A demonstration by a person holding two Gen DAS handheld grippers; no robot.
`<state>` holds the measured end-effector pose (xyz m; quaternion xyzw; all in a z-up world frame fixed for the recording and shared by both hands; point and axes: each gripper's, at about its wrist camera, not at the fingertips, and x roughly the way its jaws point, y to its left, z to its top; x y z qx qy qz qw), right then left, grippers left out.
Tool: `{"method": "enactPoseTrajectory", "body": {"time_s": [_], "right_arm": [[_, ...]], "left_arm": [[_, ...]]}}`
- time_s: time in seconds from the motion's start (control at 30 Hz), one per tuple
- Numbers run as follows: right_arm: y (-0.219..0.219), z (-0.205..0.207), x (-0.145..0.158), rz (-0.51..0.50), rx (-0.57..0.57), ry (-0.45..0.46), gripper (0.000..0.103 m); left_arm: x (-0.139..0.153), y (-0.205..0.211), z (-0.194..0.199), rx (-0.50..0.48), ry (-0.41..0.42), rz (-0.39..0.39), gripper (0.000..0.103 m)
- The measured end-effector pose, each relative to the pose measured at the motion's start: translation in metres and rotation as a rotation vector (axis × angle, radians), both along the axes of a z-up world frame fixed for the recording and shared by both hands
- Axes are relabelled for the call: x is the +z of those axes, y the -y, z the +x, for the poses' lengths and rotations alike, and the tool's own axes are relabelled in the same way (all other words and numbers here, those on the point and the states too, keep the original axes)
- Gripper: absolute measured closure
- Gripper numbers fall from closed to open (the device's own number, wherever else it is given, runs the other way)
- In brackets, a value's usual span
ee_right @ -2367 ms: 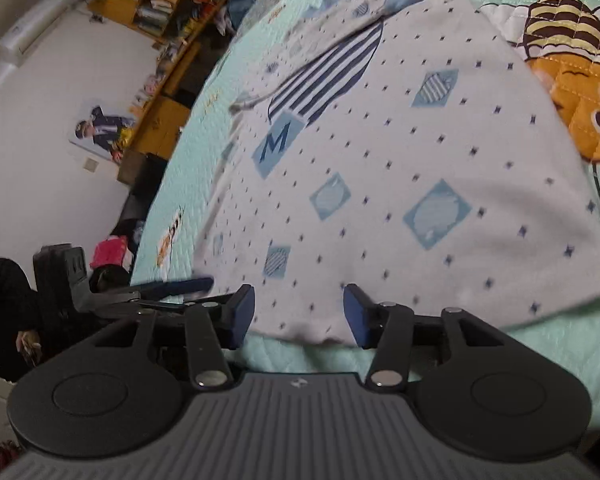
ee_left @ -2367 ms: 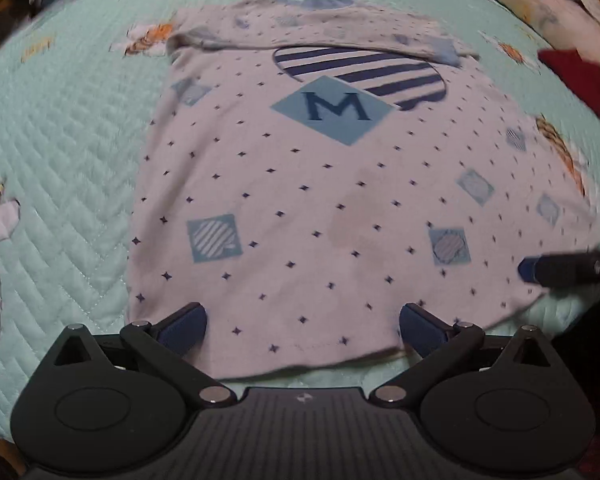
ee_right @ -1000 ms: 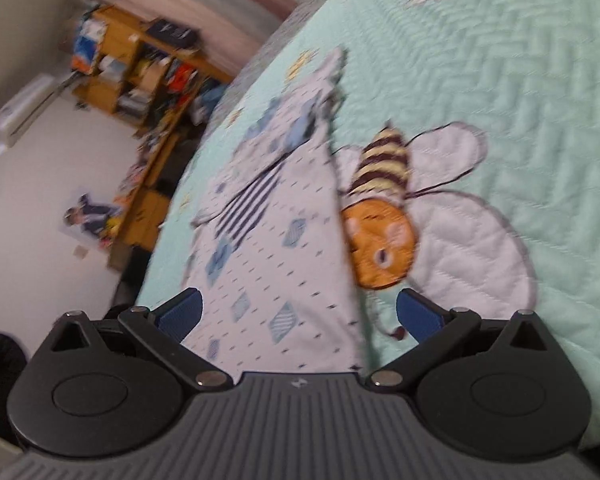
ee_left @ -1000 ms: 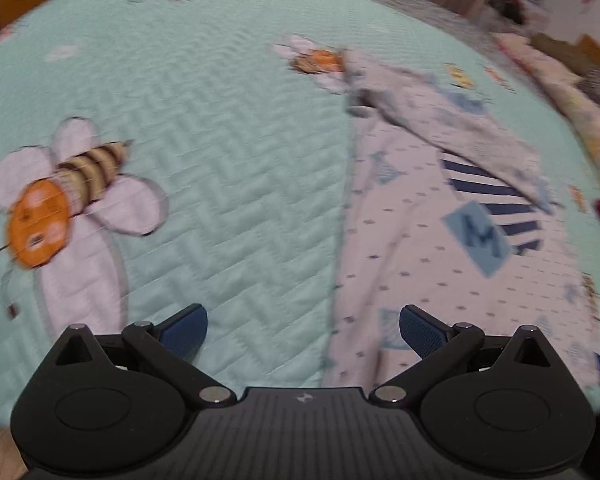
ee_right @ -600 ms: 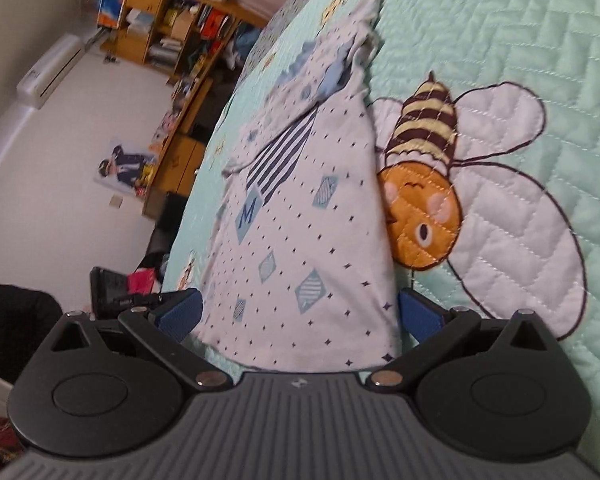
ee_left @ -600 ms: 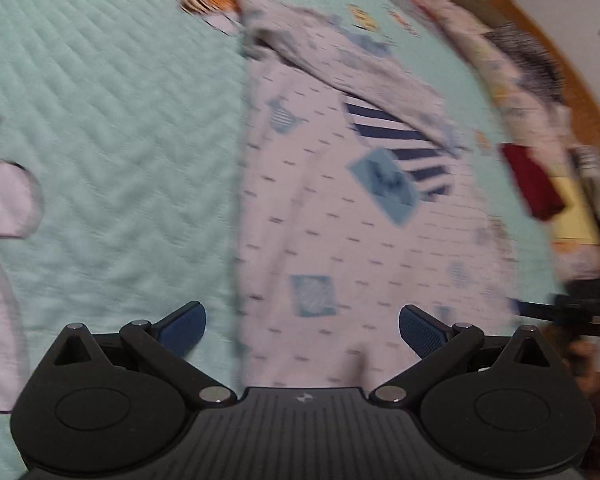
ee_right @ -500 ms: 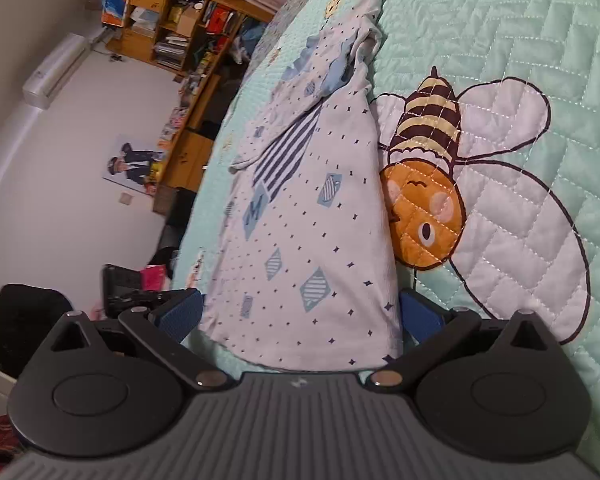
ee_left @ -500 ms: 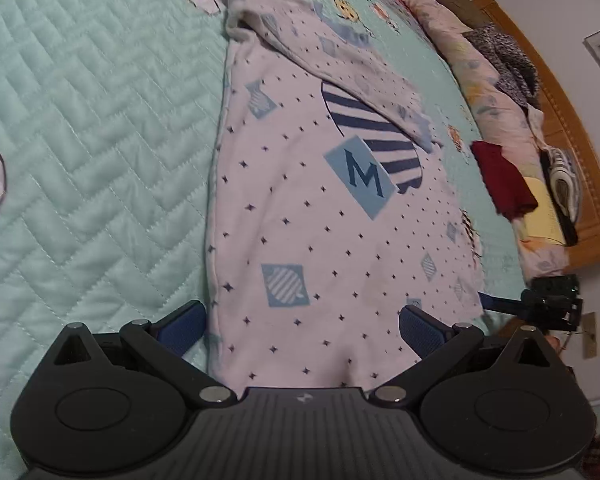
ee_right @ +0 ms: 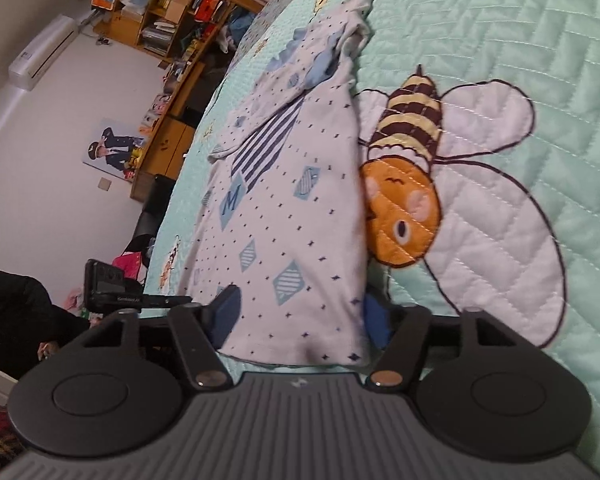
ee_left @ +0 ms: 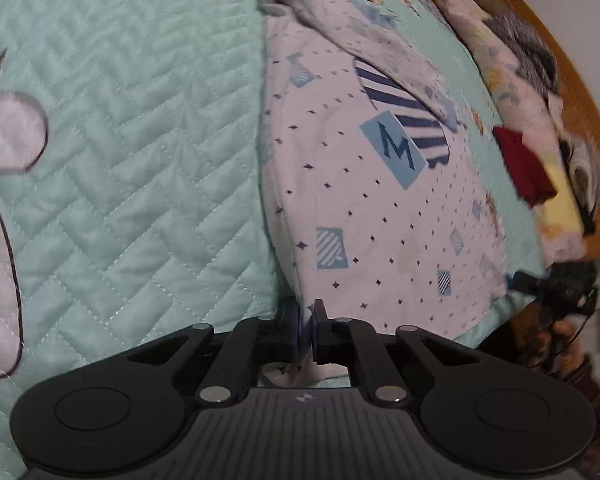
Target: Fold clothes
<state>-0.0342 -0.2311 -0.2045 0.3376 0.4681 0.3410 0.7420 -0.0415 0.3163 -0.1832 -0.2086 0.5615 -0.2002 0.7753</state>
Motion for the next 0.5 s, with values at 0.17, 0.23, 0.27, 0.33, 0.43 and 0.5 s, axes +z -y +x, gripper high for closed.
{"method": "enactPoseTrajectory", "body": {"time_s": [0.17,0.23,0.27,0.33,0.43,0.5], "right_arm": [[0.004,-0.004,-0.01,0.031,-0.006,-0.014,0.055],[0.007,-0.003,-0.016,0.055,0.003,-0.027,0.065],[0.01,-0.002,-0.02,0.07,0.007,-0.038,0.069],[0.013,-0.001,-0.027,0.079,-0.003,-0.057,0.088],[0.015,-0.002,-0.033,0.085,-0.016,-0.068,0.098],[0.014,-0.004,-0.031,0.076,-0.02,-0.058,0.098]], "left_arm": [[-0.001,-0.007,0.001,-0.023,-0.007,-0.031,0.069],[-0.001,-0.008,0.003,-0.032,-0.016,-0.072,0.053],[-0.002,-0.008,0.004,-0.034,-0.018,-0.089,0.045],[0.0,-0.001,0.004,-0.039,-0.018,-0.082,0.042],[0.005,0.009,0.002,-0.061,0.005,-0.007,0.052],[0.007,0.012,0.0,-0.066,0.021,0.058,0.068]]}}
